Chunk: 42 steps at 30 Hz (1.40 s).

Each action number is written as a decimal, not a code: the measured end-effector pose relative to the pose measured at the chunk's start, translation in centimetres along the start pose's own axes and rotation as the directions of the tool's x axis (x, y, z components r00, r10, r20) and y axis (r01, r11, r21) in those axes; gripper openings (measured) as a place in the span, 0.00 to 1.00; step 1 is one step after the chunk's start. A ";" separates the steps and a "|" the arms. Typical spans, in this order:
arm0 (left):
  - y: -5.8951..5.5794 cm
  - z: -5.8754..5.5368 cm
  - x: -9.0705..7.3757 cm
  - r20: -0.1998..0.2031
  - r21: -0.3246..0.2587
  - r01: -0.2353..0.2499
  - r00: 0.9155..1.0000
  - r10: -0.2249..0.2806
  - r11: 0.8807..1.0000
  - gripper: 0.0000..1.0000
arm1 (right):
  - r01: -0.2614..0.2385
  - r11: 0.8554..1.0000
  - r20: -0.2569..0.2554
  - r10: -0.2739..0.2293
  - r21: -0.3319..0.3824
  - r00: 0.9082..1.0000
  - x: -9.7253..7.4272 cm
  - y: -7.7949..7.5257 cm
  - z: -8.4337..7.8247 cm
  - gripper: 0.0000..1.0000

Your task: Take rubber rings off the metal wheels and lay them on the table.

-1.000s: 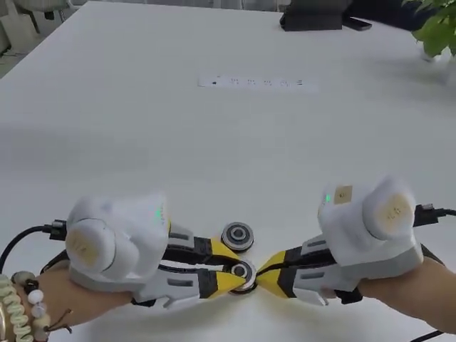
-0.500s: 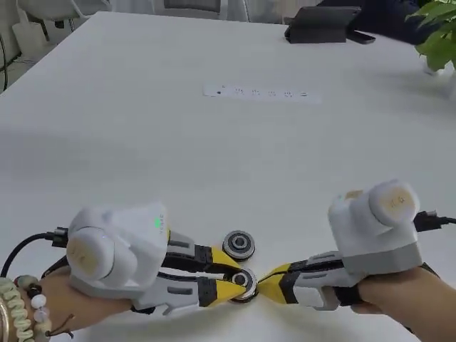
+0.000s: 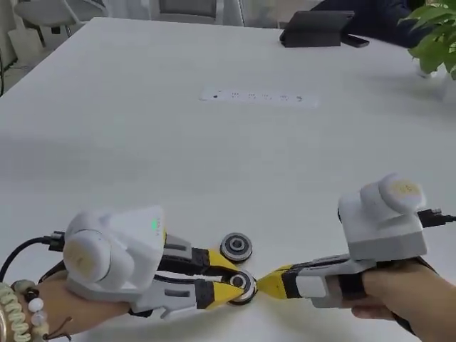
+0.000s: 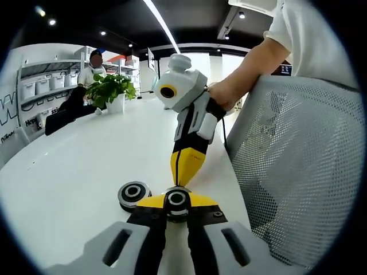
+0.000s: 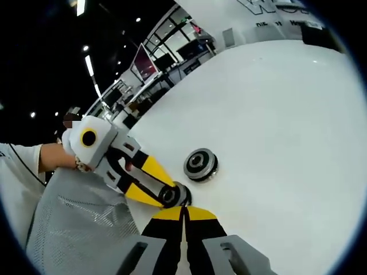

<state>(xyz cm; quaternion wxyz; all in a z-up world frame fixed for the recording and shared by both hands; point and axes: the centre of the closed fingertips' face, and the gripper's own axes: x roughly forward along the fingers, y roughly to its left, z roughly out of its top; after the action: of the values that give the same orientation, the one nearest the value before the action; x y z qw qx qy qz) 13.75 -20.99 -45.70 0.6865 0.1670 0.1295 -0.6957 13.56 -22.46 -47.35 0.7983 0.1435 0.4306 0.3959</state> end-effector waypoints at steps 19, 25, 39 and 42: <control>0.0 -0.1 0.0 -0.004 -0.001 0.004 1.000 -0.004 1.000 0.07 | -0.039 0.996 0.034 0.036 0.080 0.999 -0.1 0.7 0.5 0.00; 0.0 -0.1 0.0 -0.006 -0.001 0.007 1.000 -0.007 1.000 0.07 | -0.042 0.995 0.035 0.039 0.088 0.999 -0.1 0.8 0.6 0.00; 0.1 -0.1 0.0 -0.011 -0.002 0.004 1.000 -0.004 1.000 0.08 | -0.049 0.995 0.037 0.046 0.088 0.998 0.3 1.1 1.0 0.00; 0.2 -0.1 0.1 -0.011 -0.002 0.003 1.000 -0.003 1.000 0.08 | -0.052 0.995 0.039 0.048 0.089 0.998 0.3 1.1 1.0 0.00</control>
<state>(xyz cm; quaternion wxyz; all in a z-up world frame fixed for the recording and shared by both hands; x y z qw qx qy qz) 13.90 -21.02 -45.76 0.6850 0.1700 0.1345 -0.6956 13.86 -21.39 -46.29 0.7886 0.1972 0.4297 0.3933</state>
